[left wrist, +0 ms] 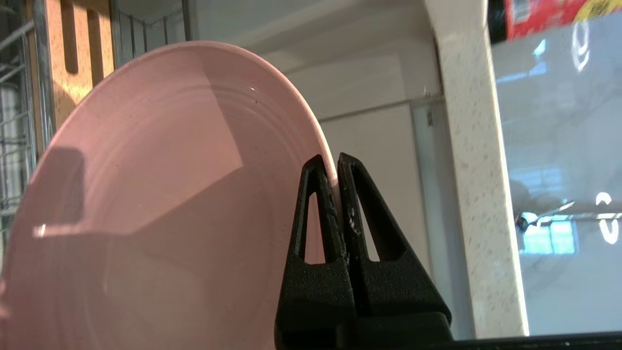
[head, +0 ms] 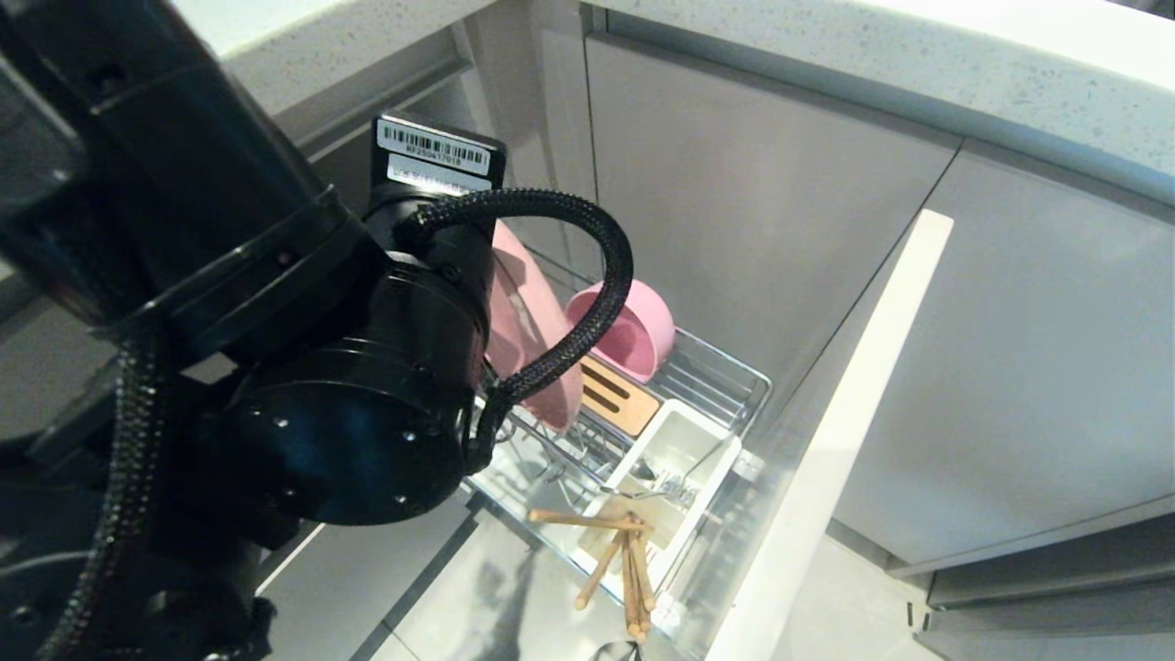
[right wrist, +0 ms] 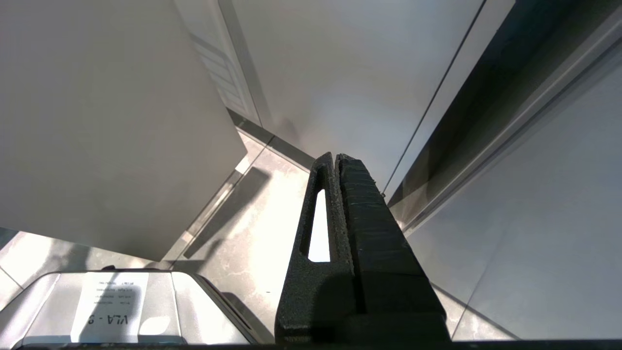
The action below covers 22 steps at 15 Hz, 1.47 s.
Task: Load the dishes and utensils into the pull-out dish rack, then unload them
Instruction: Pick up the plate and place it in the cupboard
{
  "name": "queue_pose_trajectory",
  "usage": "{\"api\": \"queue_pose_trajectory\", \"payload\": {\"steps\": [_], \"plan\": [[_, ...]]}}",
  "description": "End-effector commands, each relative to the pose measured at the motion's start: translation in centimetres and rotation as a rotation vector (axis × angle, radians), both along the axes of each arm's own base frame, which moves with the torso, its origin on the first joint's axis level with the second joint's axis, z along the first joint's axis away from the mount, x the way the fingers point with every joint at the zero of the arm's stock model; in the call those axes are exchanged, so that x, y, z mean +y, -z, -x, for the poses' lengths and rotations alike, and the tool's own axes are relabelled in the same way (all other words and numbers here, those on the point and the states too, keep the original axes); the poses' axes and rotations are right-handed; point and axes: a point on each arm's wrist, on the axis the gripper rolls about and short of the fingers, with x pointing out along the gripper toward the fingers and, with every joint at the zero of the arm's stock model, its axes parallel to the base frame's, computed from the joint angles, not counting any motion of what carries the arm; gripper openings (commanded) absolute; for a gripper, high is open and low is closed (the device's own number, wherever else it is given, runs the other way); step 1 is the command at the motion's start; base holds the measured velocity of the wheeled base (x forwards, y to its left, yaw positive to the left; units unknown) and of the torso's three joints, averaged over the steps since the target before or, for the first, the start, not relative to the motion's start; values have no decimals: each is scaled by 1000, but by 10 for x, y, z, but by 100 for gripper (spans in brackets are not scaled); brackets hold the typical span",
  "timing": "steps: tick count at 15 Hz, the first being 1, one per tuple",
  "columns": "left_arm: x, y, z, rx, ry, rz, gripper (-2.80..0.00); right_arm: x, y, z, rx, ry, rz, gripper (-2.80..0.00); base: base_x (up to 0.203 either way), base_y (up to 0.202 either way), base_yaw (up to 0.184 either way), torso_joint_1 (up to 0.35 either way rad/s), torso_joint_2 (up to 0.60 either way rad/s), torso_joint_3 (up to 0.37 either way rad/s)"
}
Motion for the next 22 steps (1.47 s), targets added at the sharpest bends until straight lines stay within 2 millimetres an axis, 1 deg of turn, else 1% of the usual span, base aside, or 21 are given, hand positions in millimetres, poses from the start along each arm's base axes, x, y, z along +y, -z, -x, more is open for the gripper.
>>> {"api": "queue_pose_trajectory", "payload": {"steps": [1, 3, 6, 9, 12, 16, 22], "plan": [[4, -3, 1, -14, -13, 25, -280, 0, 0, 0, 1, 0, 0, -280, 0, 0, 0, 0, 0, 0], [7, -8, 3, -35, -36, 36, -280, 0, 0, 0, 1, -1, 0, -280, 0, 0, 0, 0, 0, 0], [9, -9, 3, -38, -70, 62, -280, 0, 0, 0, 1, 0, 0, -280, 0, 0, 0, 0, 0, 0], [5, 0, 2, -19, -87, 58, -280, 0, 0, 0, 1, 0, 0, -280, 0, 0, 0, 0, 0, 0], [3, 8, 0, -38, -87, 100, -280, 0, 0, 0, 1, 0, 0, -280, 0, 0, 0, 0, 0, 0], [0, 13, -3, -48, -93, 125, -280, 0, 0, 0, 0, 0, 0, -280, 0, 0, 0, 0, 0, 0], [-2, 21, -5, -22, -125, 116, -280, 0, 0, 0, 1, 0, 0, -280, 0, 0, 0, 0, 0, 0]]}}
